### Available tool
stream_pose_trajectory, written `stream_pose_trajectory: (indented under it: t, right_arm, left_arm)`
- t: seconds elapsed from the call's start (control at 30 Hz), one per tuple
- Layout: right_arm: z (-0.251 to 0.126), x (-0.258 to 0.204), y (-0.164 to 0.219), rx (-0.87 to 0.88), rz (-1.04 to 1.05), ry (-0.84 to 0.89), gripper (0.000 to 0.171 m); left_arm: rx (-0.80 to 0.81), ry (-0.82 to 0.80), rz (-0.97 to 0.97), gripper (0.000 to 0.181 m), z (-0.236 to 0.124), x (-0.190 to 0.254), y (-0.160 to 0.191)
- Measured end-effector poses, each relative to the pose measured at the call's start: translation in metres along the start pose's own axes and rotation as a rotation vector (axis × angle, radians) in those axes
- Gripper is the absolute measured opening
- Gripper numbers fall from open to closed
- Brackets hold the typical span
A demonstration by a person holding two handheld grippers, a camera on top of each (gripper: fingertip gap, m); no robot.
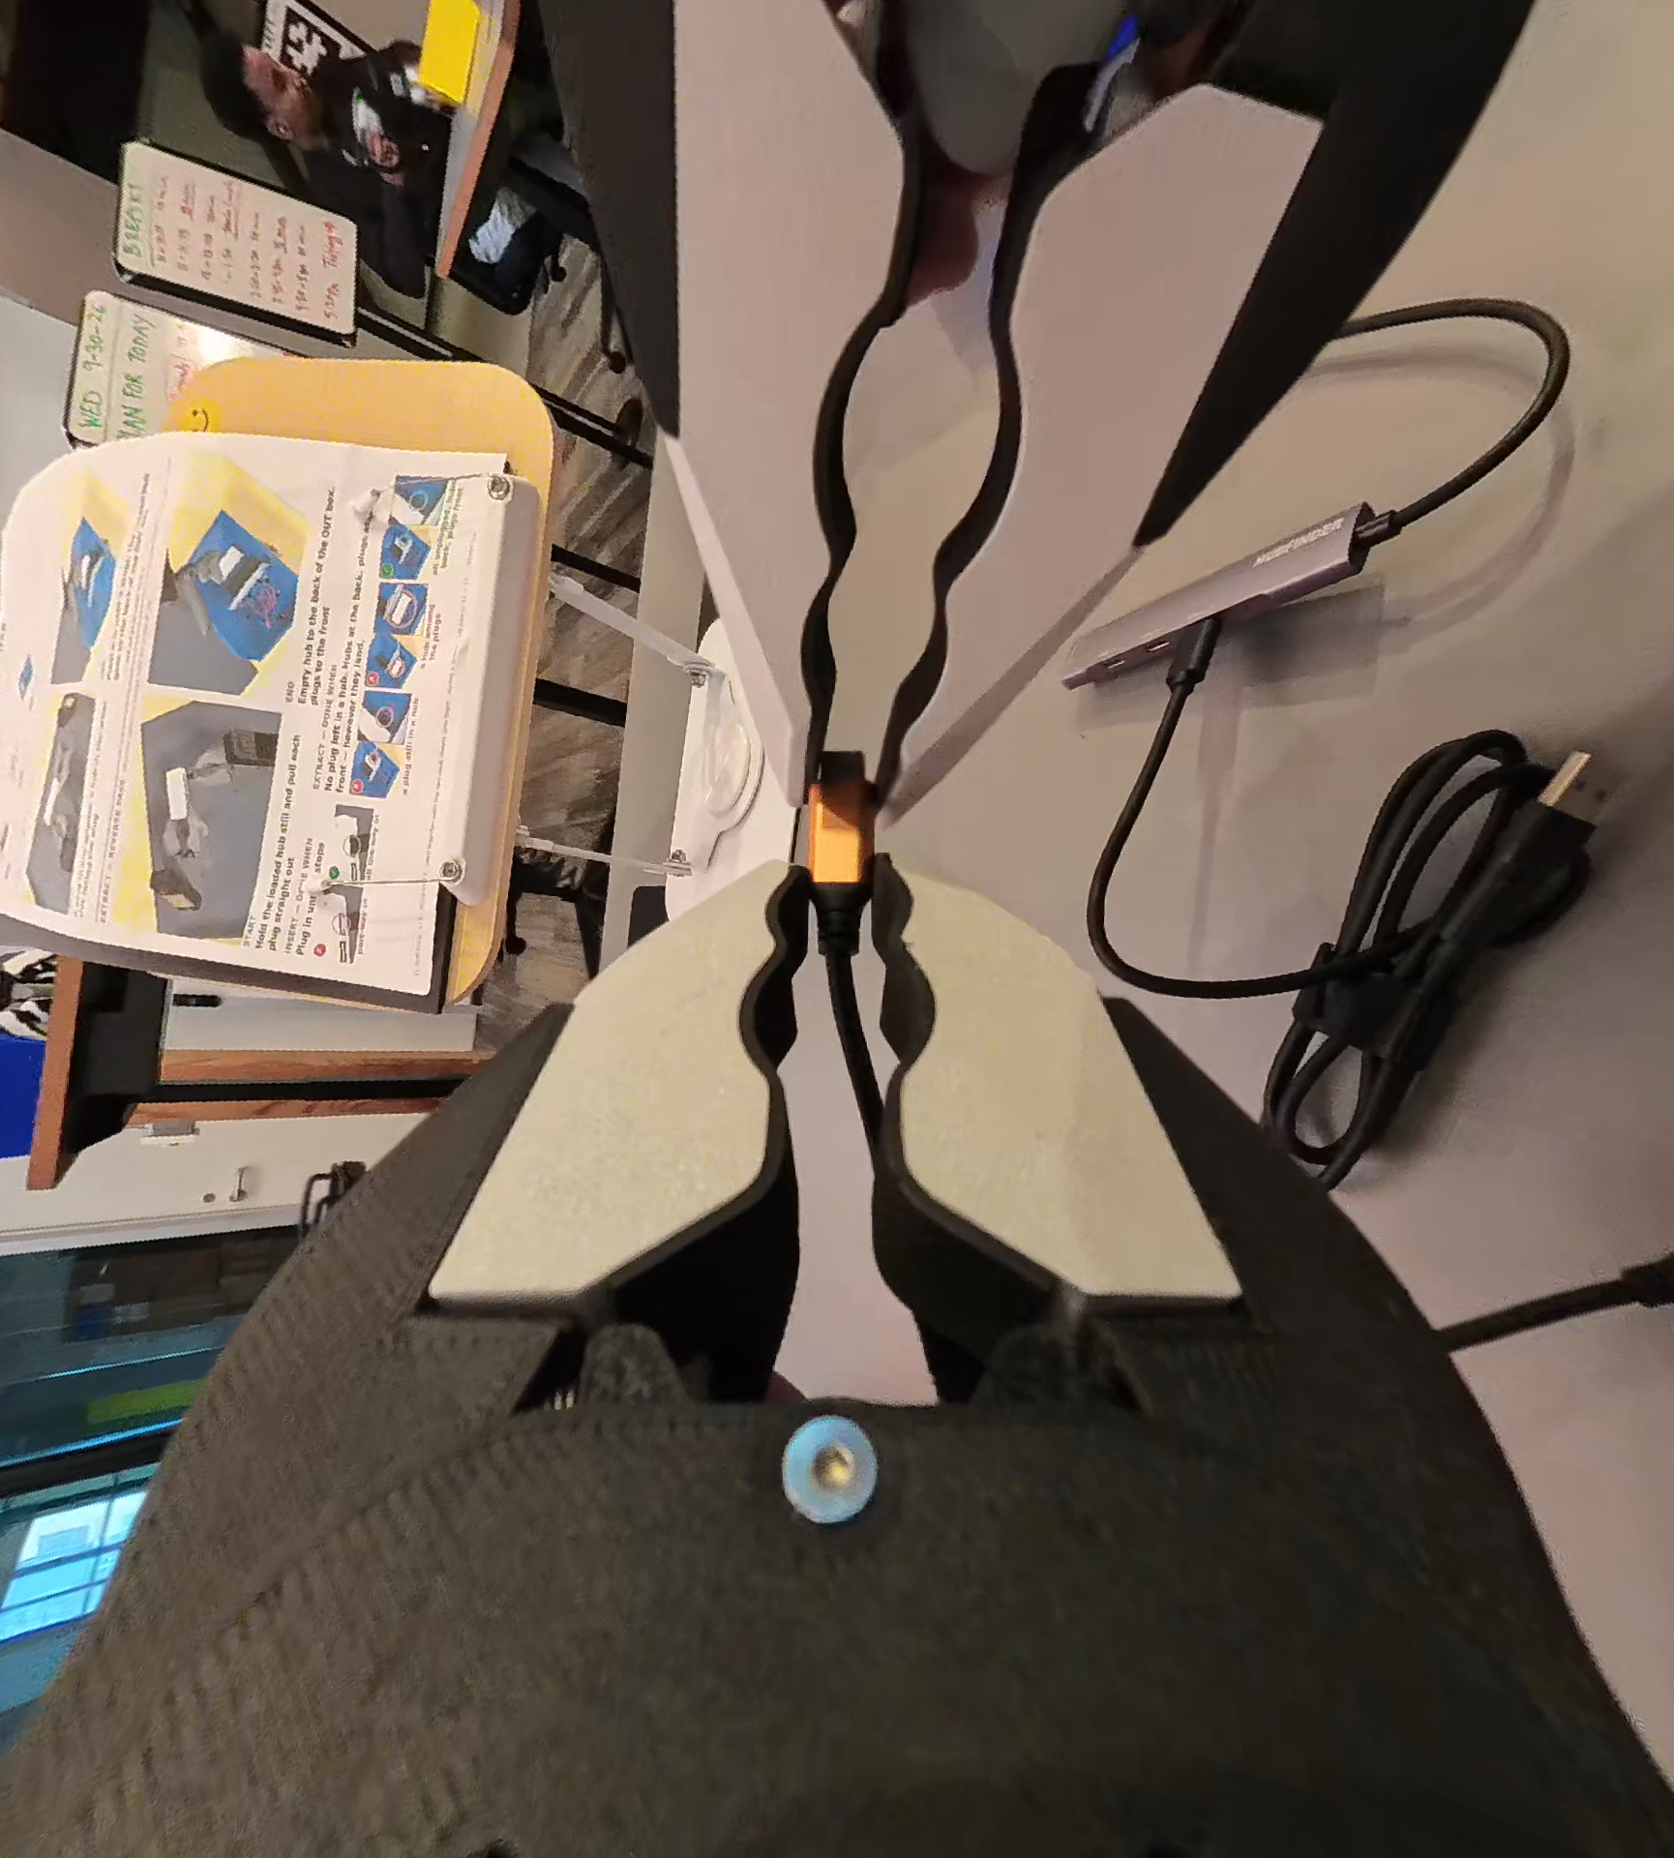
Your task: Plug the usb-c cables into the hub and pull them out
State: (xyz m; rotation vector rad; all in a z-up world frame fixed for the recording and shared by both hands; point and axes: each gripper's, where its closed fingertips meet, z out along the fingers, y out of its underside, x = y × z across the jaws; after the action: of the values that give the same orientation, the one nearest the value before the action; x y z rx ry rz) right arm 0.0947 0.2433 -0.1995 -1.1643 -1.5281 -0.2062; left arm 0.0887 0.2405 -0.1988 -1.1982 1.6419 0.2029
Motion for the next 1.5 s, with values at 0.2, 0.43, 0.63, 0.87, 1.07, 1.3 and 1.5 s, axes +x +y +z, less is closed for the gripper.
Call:
stream_pose_trajectory:
  t: [0.2,0.43,0.63,0.87,1.07,1.3,1.5]
  right_arm:
    - [-0.004,0.001,-0.004,0.045,0.051,-0.031,0.008]
    - [-0.013,0.006,-0.010,0.154,0.160,-0.050,0.007]
    - [-0.019,0.015,-0.013,0.224,0.223,-0.052,0.007]
    - [-0.026,0.021,-0.024,0.310,0.261,-0.067,0.007]
    - [-0.037,0.024,-0.034,0.401,0.341,-0.117,0.007]
    - [-0.040,0.025,-0.040,0.450,0.379,-0.144,0.007]
    - [-0.039,0.025,-0.043,0.457,0.381,-0.154,0.007]
  left_arm:
    - [0.028,0.007,-0.010,0.012,-0.004,-0.001,-0.004]
    - [0.098,0.030,-0.024,0.014,-0.011,-0.009,-0.014]
    - [0.170,0.095,-0.100,0.029,-0.025,-0.024,-0.024]
    - [0.325,0.271,-0.274,0.034,-0.035,-0.027,-0.039]
    - [0.421,0.326,-0.348,0.028,-0.041,-0.027,-0.042]
    - [0.476,0.271,-0.381,0.016,-0.040,-0.024,-0.047]
    - [0.513,0.259,-0.422,0.015,-0.045,-0.026,-0.050]
